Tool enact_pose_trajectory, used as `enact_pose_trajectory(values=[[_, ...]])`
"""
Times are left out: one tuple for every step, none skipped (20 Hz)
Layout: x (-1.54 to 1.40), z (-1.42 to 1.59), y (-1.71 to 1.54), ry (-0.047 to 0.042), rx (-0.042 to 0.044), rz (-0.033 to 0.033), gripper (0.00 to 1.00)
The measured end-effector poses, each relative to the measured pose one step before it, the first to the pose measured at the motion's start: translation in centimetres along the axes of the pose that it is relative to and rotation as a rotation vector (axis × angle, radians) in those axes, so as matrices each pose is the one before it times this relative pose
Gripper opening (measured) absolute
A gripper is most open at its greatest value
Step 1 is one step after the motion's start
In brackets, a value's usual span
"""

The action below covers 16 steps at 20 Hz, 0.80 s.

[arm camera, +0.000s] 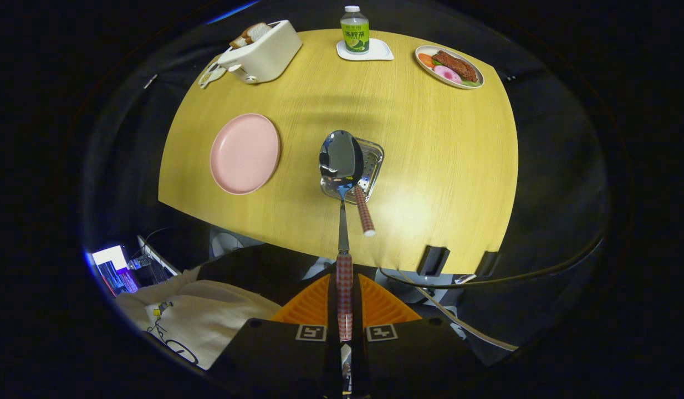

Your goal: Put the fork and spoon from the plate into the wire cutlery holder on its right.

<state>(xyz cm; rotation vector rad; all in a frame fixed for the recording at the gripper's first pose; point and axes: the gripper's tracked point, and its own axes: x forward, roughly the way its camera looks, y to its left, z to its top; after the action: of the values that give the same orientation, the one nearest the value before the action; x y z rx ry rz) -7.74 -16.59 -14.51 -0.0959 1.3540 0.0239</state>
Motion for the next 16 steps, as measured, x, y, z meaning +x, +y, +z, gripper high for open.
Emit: enact_pose_trajectory(values=[[0.372, 0.248, -0.743, 0.03579, -0.02189, -0.01070, 0.11], [0.557, 0.310, -0.531, 0.03320, -0.02379, -0.01134, 0.11], [0.706, 0.139, -0.309, 0.03481, -0.02941, -0.01131, 0.11], [0.532, 0.211, -0.475, 0.03391, -0.03161, -0.01446, 0.11], [0.471, 0.342, -0.507, 0.02855, -0.02898, -0.01339, 0.11], [0.399, 0.371, -0.300, 0.02461, -0.02872, -0.00950, 0.11], [0.405, 0.261, -0.228, 0.02232, -0.02826, -0.00597, 0.11], [0.354, 0.346, -0.189, 0.02178, -0.02586, -0.00361, 0.11], [0.388, 0.203, -0.260, 0.02181, -0.01929, -0.00053, 0.11], [0.353, 0.132, -0.118, 0.02151, -0.01082, 0.00160, 0.11], [0.421, 0.123, 0.058, 0.01879, -0.00593, 0.00623, 0.11], [0.374, 0.132, 0.064, 0.02096, -0.00693, 0.00813, 0.11], [0.389, 0.098, -0.064, 0.02084, -0.00539, 0.00578, 0.11], [0.209, 0.200, -0.050, 0.01415, -0.00385, 0.00325, 0.13], [0.162, 0.406, 0.035, 0.00406, -0.00014, 0.00361, 0.13], [0.055, 0.385, 0.067, 0.00302, -0.00052, 0.00595, 0.13]])
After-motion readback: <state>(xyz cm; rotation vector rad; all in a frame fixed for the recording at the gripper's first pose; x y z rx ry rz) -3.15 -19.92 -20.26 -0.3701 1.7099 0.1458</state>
